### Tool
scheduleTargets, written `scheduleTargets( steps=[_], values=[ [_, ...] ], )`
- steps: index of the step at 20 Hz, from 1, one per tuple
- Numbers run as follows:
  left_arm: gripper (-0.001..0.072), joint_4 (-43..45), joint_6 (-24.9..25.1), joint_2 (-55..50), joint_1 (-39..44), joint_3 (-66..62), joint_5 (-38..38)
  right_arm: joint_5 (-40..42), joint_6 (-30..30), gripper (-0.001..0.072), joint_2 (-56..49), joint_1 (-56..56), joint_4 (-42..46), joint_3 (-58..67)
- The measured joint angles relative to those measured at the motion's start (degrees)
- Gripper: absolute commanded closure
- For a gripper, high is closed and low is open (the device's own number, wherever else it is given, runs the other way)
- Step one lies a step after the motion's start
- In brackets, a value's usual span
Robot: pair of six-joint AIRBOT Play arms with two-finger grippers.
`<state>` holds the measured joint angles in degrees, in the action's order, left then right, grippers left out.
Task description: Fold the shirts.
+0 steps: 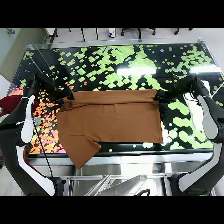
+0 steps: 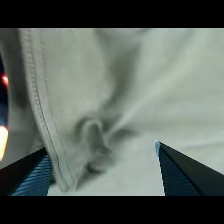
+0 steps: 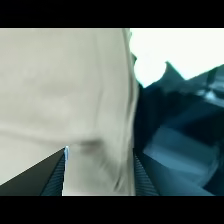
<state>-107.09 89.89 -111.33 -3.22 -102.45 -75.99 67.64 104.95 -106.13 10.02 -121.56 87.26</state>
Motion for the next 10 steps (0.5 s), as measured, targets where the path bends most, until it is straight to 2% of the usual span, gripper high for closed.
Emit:
scheduleTargets(
  steps=[5,7,10],
  values=[
    [0.0005,0.0,-5.8,2.9,-3.5,-4.4,-16.1,8.9,1.4,0.0245,7.5,6.0,-0.2,-2.1],
    [0.0005,2.8,-7.0,8.3,-4.7,1.1,-19.8,11.1,3.3,0.0245,11.6,10.1,-0.2,-7.1],
    [0.0005,5.3,-7.6,20.7,-5.9,17.8,-18.1,11.3,6.9,0.0244,17.0,16.8,-1.8,-17.0]
  ],
)
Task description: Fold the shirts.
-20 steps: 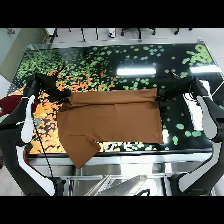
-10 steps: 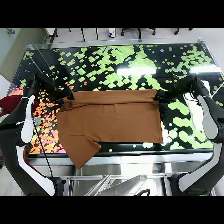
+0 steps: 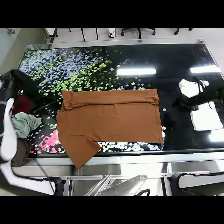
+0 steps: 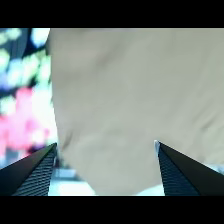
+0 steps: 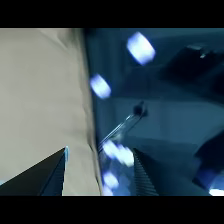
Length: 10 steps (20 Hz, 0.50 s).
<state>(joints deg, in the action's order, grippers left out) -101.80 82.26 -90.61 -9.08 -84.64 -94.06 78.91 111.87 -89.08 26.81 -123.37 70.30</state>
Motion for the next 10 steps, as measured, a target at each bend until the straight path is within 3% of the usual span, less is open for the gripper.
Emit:
scheduleTargets(
  steps=[5,10],
  values=[
    [0.0005,-4.8,1.6,18.3,-3.1,31.6,10.4,-3.0,5.5,0.0244,3.4,7.3,-6.9,-11.6],
    [0.0005,-12.2,5.7,25.4,-5.9,50.7,19.1,-4.1,7.6,0.0244,4.0,8.7,-9.2,-16.3]
  ],
)
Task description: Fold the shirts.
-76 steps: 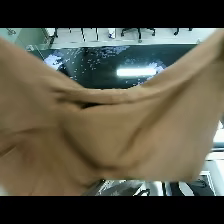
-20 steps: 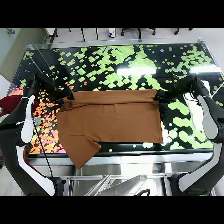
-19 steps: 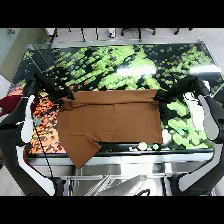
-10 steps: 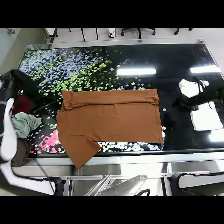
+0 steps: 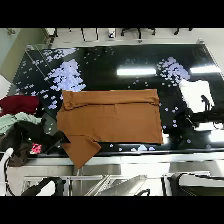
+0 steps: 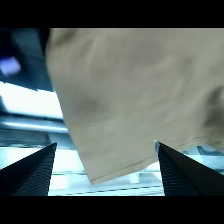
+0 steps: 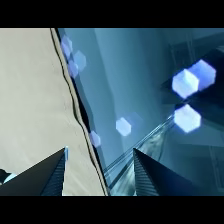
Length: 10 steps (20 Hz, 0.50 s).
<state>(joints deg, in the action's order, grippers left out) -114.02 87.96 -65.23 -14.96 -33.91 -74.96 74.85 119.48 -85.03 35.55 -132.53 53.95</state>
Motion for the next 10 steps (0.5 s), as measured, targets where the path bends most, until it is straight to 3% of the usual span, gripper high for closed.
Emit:
scheduleTargets(
  steps=[4,6,7,8,9,10],
  values=[
    [0.0007,-4.6,2.6,-1.8,-0.4,5.2,1.7,-0.3,0.6,0.0244,0.1,0.1,-0.7,-1.4],
    [0.0244,-7.9,4.1,-3.3,-0.5,6.1,3.1,-0.4,0.6,0.0244,0.1,-0.5,-1.0,-1.8],
    [0.0406,-9.2,4.9,-4.0,-0.5,6.4,4.6,-0.3,0.6,0.0244,0.1,-0.9,-1.0,-2.0],
    [0.0613,-10.2,5.8,-4.7,-0.5,6.6,6.1,-0.4,0.6,0.0244,0.1,-1.4,-1.1,-2.3],
    [0.0685,-10.8,6.7,-5.3,-0.5,6.8,7.5,-0.4,0.6,0.0244,0.1,-1.9,-1.1,-2.6],
    [0.0685,-11.5,7.4,-5.8,-0.5,6.8,7.7,-0.4,0.7,0.0244,0.1,-2.4,-1.1,-3.0]
  ],
)
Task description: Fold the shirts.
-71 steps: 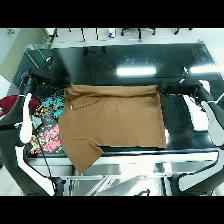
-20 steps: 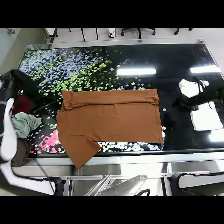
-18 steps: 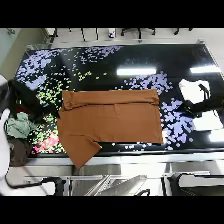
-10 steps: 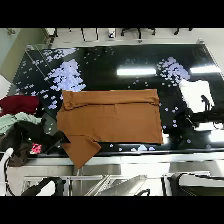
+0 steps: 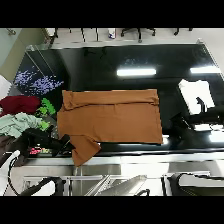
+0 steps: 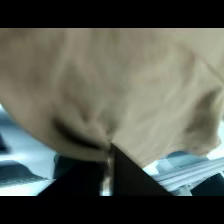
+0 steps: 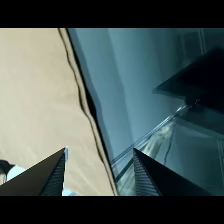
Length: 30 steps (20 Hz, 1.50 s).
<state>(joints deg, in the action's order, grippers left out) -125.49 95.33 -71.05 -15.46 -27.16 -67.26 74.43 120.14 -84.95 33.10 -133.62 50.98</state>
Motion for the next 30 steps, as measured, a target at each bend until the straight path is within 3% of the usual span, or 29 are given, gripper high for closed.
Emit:
scheduleTargets(
  steps=[13,14,15,16,22,26,30],
  values=[
    [0.0685,-1.2,3.6,-1.1,2.0,-9.1,-6.1,0.3,-3.6,0.0261,-0.7,-6.8,3.7,-8.5],
    [0.0685,-1.2,3.8,-1.1,2.8,-9.8,-6.3,0.0,-3.8,0.0473,-1.0,-8.3,3.6,-8.8],
    [0.0685,-1.3,3.8,-1.1,3.7,-10.5,-6.5,-1.1,-3.8,0.0639,-1.2,-9.8,3.6,-9.1],
    [0.0685,-1.4,3.8,-1.1,4.7,-11.3,-6.8,-2.1,-3.6,0.0687,-1.4,-11.1,2.9,-9.4],
    [0.0686,4.2,1.6,5.2,10.3,-16.2,-10.1,-4.7,-2.7,0.0687,1.2,-14.4,1.0,-9.7],
    [0.0686,14.1,-3.0,13.9,10.9,-17.1,-16.9,-3.6,-9.0,0.0687,8.4,-11.3,7.1,-9.7],
    [0.0686,18.4,-4.7,21.9,8.8,-14.4,-20.7,-1.9,-14.8,0.0687,13.8,-9.5,12.5,-9.7]
  ],
)
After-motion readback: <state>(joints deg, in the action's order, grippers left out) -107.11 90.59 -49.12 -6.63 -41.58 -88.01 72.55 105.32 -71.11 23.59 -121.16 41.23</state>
